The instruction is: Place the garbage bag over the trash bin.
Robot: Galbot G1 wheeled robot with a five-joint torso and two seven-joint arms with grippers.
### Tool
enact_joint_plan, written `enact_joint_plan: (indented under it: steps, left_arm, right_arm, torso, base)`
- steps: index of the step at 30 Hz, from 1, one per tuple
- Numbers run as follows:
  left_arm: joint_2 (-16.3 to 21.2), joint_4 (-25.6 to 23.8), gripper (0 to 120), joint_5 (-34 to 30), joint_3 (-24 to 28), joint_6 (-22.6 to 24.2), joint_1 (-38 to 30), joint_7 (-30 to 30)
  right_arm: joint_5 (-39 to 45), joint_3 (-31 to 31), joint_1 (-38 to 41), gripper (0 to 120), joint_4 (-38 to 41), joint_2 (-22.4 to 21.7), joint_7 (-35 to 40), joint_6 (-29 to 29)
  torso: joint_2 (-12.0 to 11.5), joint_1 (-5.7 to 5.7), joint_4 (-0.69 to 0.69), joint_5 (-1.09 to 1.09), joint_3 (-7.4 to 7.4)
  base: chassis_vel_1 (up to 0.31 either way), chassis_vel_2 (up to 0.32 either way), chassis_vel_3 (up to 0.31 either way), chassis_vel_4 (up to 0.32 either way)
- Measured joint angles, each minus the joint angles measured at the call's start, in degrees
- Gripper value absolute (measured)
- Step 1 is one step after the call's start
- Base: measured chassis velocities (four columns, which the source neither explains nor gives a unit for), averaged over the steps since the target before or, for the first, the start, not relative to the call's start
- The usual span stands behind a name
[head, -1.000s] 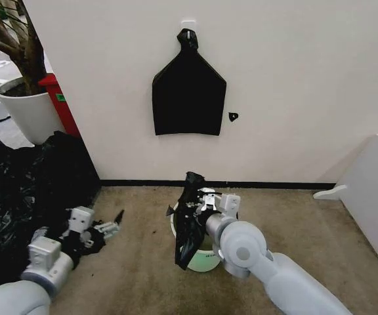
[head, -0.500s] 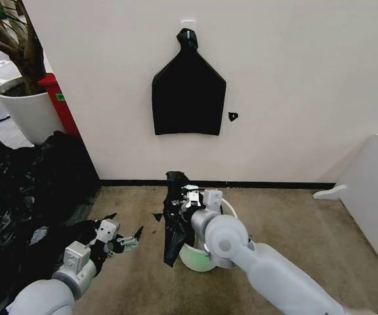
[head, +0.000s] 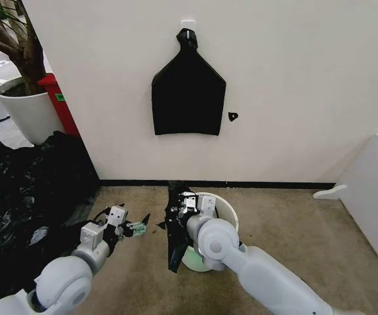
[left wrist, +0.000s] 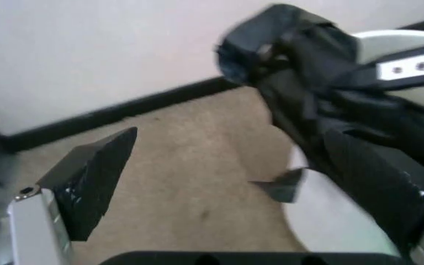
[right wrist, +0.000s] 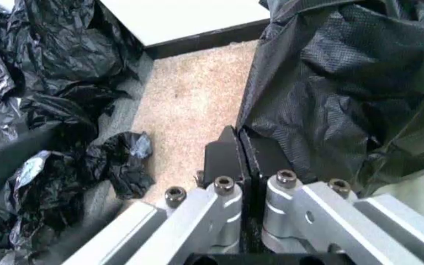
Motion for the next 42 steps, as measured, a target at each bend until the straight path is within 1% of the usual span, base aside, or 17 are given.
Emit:
enact_joint_plan:
  steps: [2, 3, 6, 8, 12, 18, 26, 42]
  left_arm:
    - [-1.04, 0.89, 100, -0.62, 3.29, 0.4, -2.45, -0.36]
    - [-1.39, 1.25, 100, -0.65, 4.47, 0.5, -3.4, -0.49]
    - [-1.75, 1.58, 100, -0.68, 5.79, 0.87, -4.43, -0.83]
    - [-2.19, 1.97, 100, -0.68, 7.21, 1.75, -5.76, -1.81]
    - [-3.37, 2.66, 100, -1.06, 9.44, 3.41, -8.77, -3.17]
    - [-4.42, 3.8, 100, -1.54, 11.28, 5.06, -11.91, -3.79]
    - [-5.67, 5.19, 100, -1.94, 13.51, 7.06, -14.3, -4.3]
    - [-7.89, 8.19, 100, -5.33, 15.45, 9.21, -19.06, -5.16]
  right_arm:
    - [-0.24, 0.05, -0.11, 0, -0.34, 0.34, -0.01, 0.05]
    - [-0.32, 0.06, -0.13, 0, -0.41, 0.47, -0.01, 0.05]
    - [-0.41, 0.05, -0.15, 0, -0.45, 0.56, -0.01, 0.06]
    - [-0.45, 0.05, -0.15, 0, -0.45, 0.75, -0.01, 0.1]
    - [-0.37, 0.22, -0.15, 0, -0.39, 0.89, 0.01, 0.13]
    - [0.71, 0.6, -0.12, 0, 0.01, 0.82, 0.43, 0.15]
    - [3.01, 1.78, -0.31, 0, 0.33, 0.85, 1.33, 0.2]
    - [7.47, 4.66, -1.01, 0, 1.3, 0.3, 0.46, 0.32]
  torso:
    - [0.0, 0.0, -0.01, -0.05, 0.0]
    - [0.0, 0.0, -0.01, -0.01, 0.0]
    - [0.0, 0.0, 0.0, -0.03, 0.0]
    - [0.0, 0.0, 0.01, 0.0, 0.0]
    - [0.0, 0.0, 0.0, -0.03, 0.0]
    - [0.0, 0.0, 0.0, -0.03, 0.0]
    - [0.0, 0.0, 0.0, -0.02, 0.0]
    - [0.0, 0.0, 0.0, -0.02, 0.0]
  base:
    - [0.0, 0.0, 0.0, 0.0]
    - [0.0, 0.0, 0.0, 0.0]
    - [0.0, 0.0, 0.0, 0.0]
    - [0.0, 0.0, 0.0, 0.0]
    - [0.0, 0.0, 0.0, 0.0]
    - [0.0, 0.0, 0.0, 0.0]
    - [0.0, 0.0, 0.0, 0.0]
    - [0.0, 0.0, 0.0, 0.0]
